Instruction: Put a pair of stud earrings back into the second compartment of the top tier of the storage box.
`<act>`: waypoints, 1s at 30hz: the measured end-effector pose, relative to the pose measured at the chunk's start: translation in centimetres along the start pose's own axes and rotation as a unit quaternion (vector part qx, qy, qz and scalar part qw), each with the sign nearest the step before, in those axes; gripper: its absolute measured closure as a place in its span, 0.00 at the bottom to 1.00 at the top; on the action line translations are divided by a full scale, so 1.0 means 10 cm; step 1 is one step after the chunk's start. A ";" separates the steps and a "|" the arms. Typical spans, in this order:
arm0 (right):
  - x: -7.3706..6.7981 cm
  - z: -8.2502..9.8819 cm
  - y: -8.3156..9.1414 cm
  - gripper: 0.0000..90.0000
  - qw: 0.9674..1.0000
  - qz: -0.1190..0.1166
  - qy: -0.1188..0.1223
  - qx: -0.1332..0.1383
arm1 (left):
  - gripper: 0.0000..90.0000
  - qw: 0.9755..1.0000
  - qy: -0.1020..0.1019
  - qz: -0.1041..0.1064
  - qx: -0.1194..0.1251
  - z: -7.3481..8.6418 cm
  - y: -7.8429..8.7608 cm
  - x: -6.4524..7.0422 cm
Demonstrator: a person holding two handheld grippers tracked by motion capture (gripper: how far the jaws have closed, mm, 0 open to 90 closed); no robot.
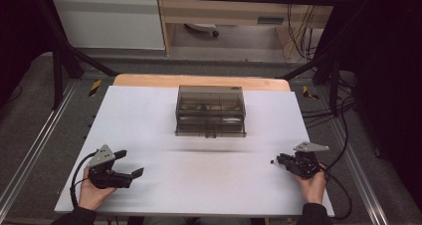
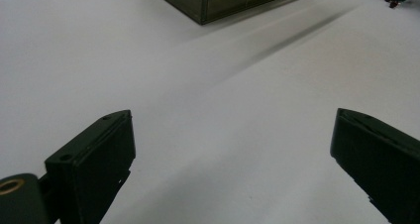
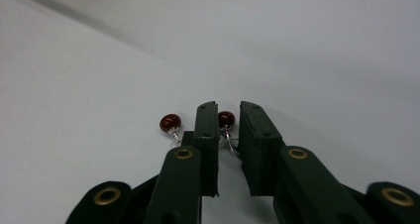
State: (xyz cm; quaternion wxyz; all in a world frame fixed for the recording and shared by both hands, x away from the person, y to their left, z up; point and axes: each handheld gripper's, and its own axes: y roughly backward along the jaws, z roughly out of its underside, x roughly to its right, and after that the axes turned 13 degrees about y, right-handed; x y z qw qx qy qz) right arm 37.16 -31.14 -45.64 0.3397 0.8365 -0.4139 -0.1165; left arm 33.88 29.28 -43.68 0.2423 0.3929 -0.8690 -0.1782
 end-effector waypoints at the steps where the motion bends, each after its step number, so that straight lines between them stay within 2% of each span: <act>1: 0.00 0.00 0.00 0.90 1.000 0.000 -0.002 0.001 | 0.04 1.000 0.000 0.000 0.000 0.00 0.00 0.00; 14: -0.05 -0.08 0.04 0.92 1.000 -0.005 0.000 0.001 | 0.04 1.000 0.000 -0.004 0.000 0.00 0.00 0.00; 19: -0.10 -0.14 0.08 0.92 1.000 -0.009 -0.001 0.017 | 0.04 1.000 -0.001 -0.005 0.000 0.00 0.00 0.00; 30: -0.23 -0.30 0.18 0.92 0.999 -0.028 0.002 0.032 | 0.04 1.000 0.000 -0.005 -0.002 0.00 0.00 -0.01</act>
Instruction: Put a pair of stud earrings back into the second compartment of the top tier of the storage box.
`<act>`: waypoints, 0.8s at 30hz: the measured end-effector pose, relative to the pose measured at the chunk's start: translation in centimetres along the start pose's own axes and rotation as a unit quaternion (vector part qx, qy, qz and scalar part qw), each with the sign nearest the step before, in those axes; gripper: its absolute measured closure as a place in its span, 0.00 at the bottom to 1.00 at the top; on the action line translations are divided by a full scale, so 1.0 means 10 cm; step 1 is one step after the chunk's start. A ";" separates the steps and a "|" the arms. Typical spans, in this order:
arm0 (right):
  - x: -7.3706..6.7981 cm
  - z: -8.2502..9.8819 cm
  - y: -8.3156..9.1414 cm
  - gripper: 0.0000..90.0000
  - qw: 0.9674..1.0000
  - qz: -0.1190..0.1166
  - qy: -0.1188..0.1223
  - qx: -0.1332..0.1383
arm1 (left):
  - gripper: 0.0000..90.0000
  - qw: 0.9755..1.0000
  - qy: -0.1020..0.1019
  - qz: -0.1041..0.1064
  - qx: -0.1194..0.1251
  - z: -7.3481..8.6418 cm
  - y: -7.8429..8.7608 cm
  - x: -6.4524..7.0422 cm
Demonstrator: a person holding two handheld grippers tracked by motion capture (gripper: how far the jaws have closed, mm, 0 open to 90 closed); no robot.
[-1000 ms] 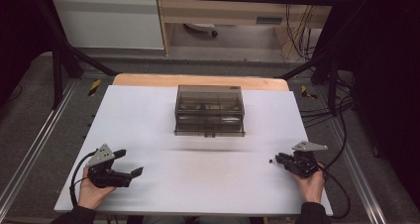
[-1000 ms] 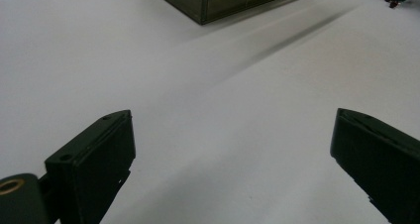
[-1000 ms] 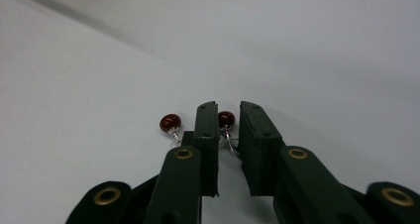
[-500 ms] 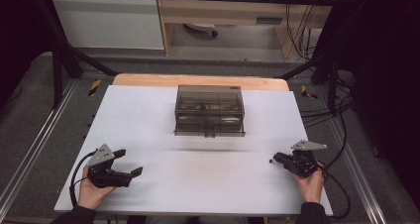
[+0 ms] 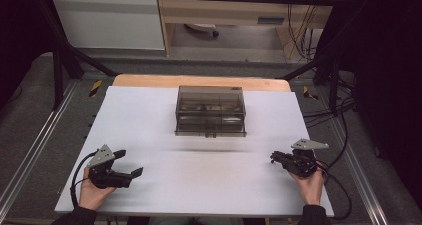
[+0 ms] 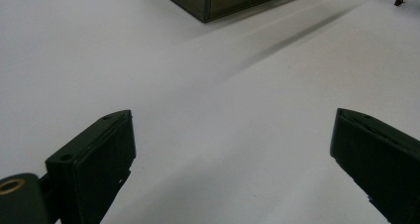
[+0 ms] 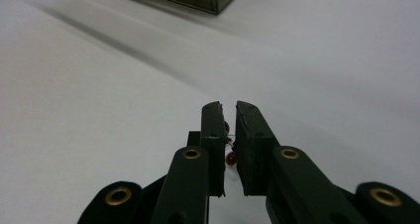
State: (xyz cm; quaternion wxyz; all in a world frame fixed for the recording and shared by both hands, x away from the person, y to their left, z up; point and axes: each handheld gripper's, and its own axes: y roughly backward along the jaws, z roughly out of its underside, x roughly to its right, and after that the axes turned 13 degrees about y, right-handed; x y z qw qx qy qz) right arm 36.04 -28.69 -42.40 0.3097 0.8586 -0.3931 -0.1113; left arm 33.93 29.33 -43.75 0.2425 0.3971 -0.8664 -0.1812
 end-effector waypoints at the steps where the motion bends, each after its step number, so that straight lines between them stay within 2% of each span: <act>1: -0.02 -0.02 0.00 0.93 1.000 -0.002 0.001 0.001 | 0.04 1.000 -0.001 0.000 0.000 0.00 0.00 0.00; 8: -0.15 -0.16 0.00 0.94 1.000 -0.017 0.014 0.006 | 0.04 1.000 0.000 0.000 -0.001 0.00 0.00 0.00; 24: -0.34 -0.41 0.02 0.94 0.999 -0.040 0.030 0.017 | 0.04 1.000 0.001 -0.001 -0.002 0.00 -0.01 0.00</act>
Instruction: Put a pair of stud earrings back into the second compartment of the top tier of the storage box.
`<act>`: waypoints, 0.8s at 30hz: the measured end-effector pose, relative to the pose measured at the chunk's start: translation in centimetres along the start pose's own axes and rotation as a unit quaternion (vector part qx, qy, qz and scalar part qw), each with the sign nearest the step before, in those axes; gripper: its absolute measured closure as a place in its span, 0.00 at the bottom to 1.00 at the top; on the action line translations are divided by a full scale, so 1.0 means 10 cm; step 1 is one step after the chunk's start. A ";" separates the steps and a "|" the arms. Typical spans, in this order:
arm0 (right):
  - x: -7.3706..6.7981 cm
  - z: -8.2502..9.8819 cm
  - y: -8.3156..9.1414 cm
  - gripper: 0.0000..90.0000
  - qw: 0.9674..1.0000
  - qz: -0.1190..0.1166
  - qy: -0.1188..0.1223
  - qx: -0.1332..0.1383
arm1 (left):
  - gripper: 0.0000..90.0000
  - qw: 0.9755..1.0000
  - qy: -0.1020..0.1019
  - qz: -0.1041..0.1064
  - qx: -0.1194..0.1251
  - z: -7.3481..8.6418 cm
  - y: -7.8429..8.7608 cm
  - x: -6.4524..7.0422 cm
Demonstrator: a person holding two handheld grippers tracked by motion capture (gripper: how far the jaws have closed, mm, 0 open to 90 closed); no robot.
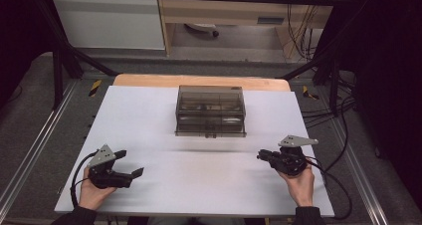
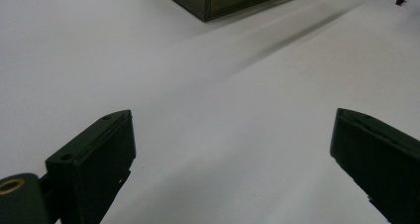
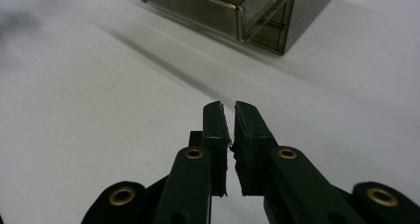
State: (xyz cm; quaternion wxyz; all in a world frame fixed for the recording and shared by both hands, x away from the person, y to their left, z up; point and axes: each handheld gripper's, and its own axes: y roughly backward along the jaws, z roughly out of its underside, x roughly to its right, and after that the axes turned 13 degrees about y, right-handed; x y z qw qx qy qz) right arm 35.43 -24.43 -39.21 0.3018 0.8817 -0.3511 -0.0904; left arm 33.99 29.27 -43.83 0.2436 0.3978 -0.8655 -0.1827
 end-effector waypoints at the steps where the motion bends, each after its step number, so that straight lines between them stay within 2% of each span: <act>1: -0.01 -0.03 0.00 0.94 1.000 -0.001 0.002 0.002 | 0.04 1.000 0.000 0.000 0.000 0.00 0.00 0.00; 14: -0.17 -0.41 -0.02 0.94 0.999 -0.007 0.029 0.023 | 0.04 1.000 0.000 0.000 0.000 0.00 0.00 0.00; 17: -0.19 -0.56 -0.06 0.94 0.999 -0.007 0.035 0.029 | 0.04 1.000 0.000 0.000 0.000 0.00 0.00 0.00; 24: -0.23 -0.73 -0.16 0.94 0.999 -0.007 0.041 0.034 | 0.04 1.000 0.000 0.000 0.000 0.00 0.00 0.00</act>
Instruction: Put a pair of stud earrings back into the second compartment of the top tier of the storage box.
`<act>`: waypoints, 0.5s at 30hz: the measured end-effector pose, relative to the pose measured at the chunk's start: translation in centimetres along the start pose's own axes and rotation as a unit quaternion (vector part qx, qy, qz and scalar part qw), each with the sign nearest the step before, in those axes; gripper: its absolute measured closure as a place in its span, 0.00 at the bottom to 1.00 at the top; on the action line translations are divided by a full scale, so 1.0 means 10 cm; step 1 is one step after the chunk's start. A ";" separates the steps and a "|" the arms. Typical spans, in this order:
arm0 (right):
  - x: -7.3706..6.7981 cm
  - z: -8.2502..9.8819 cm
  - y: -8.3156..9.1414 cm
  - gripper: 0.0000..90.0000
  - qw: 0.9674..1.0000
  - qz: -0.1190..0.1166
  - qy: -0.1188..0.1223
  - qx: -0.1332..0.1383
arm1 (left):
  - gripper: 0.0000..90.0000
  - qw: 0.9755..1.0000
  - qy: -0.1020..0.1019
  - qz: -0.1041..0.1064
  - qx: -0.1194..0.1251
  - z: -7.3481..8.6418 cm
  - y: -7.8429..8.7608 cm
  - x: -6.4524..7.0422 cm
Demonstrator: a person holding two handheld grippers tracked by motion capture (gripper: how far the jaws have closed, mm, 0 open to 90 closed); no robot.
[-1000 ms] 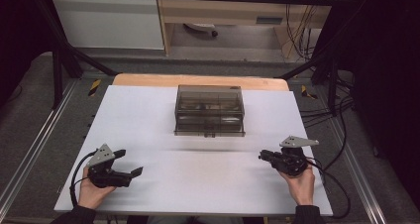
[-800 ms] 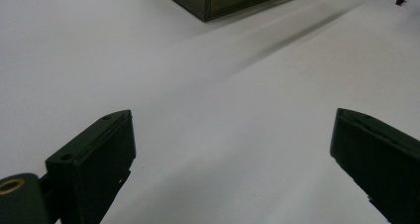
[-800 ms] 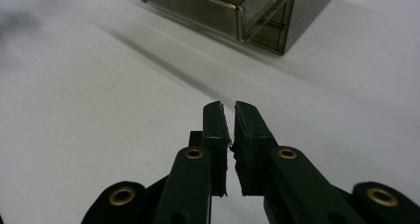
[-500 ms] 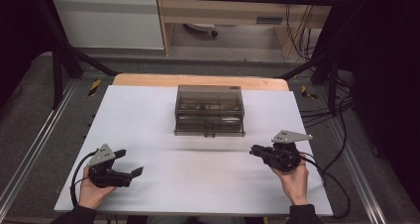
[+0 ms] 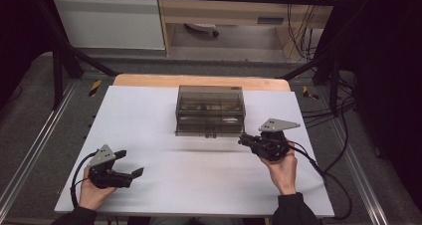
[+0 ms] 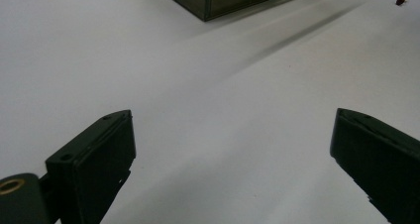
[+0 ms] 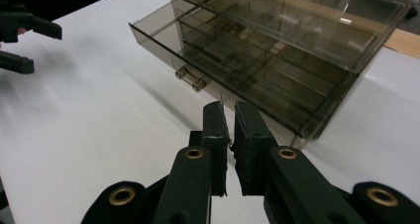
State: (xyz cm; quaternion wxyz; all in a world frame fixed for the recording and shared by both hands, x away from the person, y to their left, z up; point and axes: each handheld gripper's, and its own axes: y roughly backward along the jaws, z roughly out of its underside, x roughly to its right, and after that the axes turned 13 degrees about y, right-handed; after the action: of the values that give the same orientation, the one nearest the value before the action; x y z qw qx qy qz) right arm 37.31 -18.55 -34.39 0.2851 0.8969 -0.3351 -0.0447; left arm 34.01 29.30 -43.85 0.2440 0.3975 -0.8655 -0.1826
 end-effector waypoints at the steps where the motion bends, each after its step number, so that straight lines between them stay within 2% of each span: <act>1: 0.00 -0.05 -0.03 0.94 1.000 -0.001 0.000 0.002 | 0.04 1.000 0.000 0.000 0.000 0.00 0.00 0.00; 12: -0.02 -0.31 -0.30 0.94 1.000 -0.003 0.004 0.008 | 0.04 1.000 0.001 0.000 -0.002 0.00 0.00 0.00; 15: -0.03 -0.38 -0.45 0.94 1.000 -0.002 0.003 0.008 | 0.04 1.000 0.001 0.000 -0.002 0.00 0.00 0.00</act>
State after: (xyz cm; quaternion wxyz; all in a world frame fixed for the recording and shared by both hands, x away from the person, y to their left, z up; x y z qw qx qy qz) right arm 40.73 -13.74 -33.67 0.2793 0.9000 -0.3323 -0.0398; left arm 34.02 29.31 -43.92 0.2455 0.3970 -0.8649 -0.1845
